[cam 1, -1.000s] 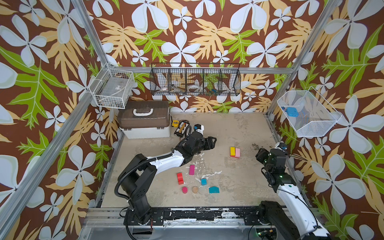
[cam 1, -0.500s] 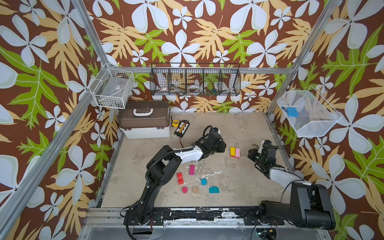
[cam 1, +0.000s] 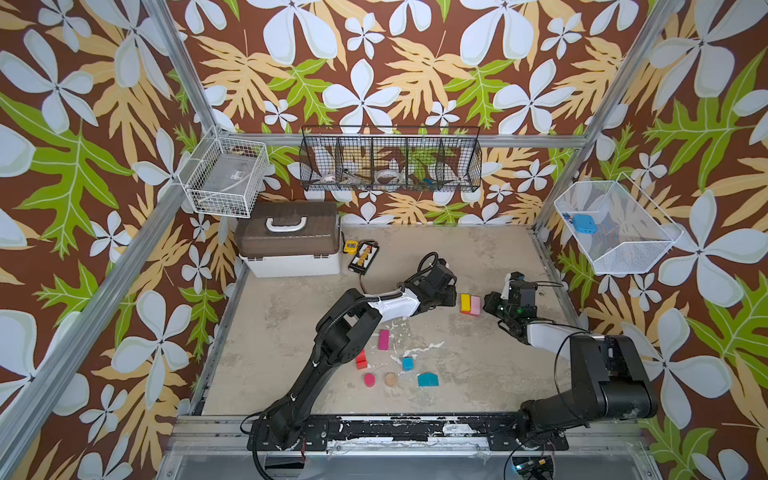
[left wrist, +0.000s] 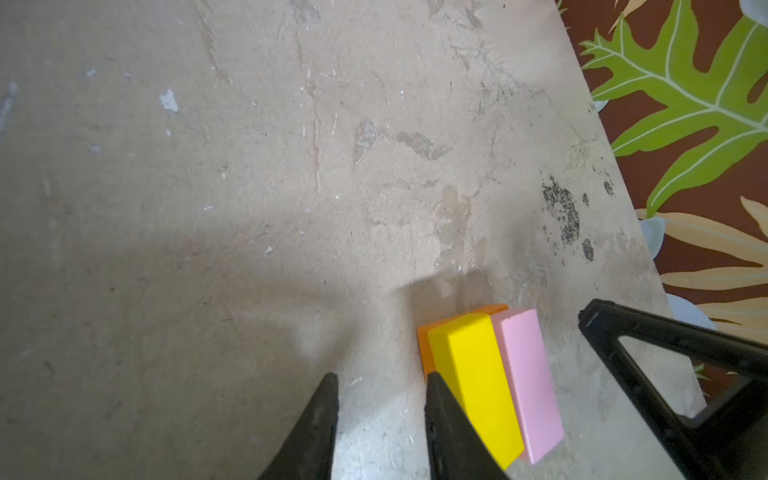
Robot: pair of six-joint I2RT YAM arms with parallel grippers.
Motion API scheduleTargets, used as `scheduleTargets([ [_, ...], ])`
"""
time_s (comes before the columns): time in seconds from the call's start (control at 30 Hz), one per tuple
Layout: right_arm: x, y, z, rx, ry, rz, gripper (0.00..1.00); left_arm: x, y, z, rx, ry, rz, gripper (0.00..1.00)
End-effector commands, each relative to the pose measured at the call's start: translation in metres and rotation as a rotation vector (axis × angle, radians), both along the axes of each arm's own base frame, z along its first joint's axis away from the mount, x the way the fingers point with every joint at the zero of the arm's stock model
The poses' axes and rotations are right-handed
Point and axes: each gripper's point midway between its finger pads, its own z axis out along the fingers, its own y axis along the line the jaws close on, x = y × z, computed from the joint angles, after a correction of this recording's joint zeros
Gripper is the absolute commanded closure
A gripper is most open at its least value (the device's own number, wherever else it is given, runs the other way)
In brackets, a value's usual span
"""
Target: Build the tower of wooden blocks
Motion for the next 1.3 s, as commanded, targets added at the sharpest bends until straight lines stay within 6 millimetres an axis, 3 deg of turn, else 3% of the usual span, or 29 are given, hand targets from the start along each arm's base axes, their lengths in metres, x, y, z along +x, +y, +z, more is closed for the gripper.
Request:
scheduleTargets([
  [0.0,0.002,-0.002,-0.001,-0.021,0.006,-0.004,0.8,0.0,0.0,-0.006,0.028,0.001,-0.003,0.63],
  [0.57,0.004,0.0,-0.015,-0.03,0.069,-0.001,0.8,0.008,-0.017,-0.022,0.036,0.022,-0.031,0.63],
  [1.27,0.007,0.004,-0.02,-0.045,0.096,0.01,0.81,-0.002,-0.026,-0.019,0.021,0.033,-0.055,0.63],
])
